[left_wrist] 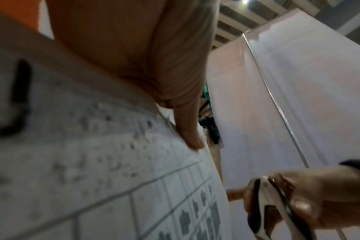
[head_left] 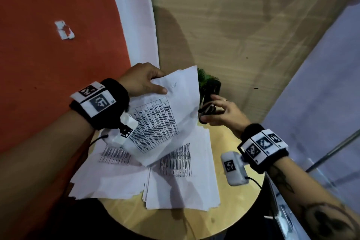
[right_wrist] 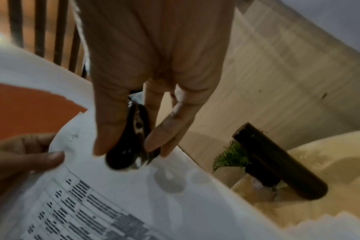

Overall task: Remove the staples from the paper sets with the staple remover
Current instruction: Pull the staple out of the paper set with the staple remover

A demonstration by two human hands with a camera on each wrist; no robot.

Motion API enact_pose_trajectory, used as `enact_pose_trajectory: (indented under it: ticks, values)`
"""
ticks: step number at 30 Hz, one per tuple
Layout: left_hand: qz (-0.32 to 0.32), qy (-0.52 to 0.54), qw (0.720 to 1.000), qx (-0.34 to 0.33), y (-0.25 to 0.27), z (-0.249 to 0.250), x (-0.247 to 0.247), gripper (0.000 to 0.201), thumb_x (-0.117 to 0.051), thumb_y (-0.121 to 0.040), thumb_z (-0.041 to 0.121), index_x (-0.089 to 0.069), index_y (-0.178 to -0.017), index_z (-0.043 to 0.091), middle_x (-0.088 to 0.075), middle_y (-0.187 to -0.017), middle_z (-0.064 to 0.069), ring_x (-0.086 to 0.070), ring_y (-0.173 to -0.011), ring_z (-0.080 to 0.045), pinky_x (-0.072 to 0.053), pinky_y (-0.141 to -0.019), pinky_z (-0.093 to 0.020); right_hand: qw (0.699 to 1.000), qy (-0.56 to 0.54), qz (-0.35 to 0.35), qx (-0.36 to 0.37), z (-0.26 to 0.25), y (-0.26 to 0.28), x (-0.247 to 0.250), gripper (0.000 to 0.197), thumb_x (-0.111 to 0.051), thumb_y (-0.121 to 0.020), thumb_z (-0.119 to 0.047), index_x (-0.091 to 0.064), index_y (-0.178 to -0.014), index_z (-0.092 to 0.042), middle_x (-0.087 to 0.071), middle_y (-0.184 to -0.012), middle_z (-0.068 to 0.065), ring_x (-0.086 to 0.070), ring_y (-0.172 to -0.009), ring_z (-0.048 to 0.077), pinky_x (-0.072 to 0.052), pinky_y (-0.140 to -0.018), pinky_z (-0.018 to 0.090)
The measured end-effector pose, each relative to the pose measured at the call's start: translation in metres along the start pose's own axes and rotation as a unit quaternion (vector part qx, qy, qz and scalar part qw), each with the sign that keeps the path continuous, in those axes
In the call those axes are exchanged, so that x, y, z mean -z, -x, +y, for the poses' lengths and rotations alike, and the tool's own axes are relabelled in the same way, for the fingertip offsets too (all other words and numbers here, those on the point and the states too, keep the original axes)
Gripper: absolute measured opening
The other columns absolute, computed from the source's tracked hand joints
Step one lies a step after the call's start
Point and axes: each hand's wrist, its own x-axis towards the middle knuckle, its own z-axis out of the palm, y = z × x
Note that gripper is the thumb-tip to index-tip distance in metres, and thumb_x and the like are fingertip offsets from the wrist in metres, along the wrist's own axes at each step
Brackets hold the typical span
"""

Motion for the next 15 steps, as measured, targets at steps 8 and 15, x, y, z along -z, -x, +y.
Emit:
enact_pose_trajectory:
  ticks: [8,15]
  values:
    - [0.113,-0.04,0.992,-0.036,-0.011,-0.008,-0.014,0.033,-0.064,-0.048,0.076,-0.06,-0.053,0.044,-0.042,-0.052,-0.013,-0.039,-0.049,-0.027,-0.033,-0.057,-0.029,0.988,-0.056,-0.142,-0.005,-0.011,-0.024,-0.027,0.032,-0.073,-0.072,0.003,-0.068,-0.102,-0.007,-0.066,-0.096,0.01,-0.062,-0.079,0.013,-0.047,-0.066,0.018]
    - [0.179,0.037,0.983,0.026,0.014,-0.035,0.02,0.059,-0.071,-0.047,0.073,-0.061,-0.055,0.015,-0.052,-0.042,0.01,-0.042,-0.039,-0.002,-0.034,-0.044,-0.021,0.989,-0.111,-0.099,0.011,-0.023,-0.021,-0.013,0.034,-0.072,-0.068,0.002,-0.067,-0.1,-0.006,-0.072,-0.086,0.005,-0.065,-0.074,0.012,-0.048,-0.059,0.016]
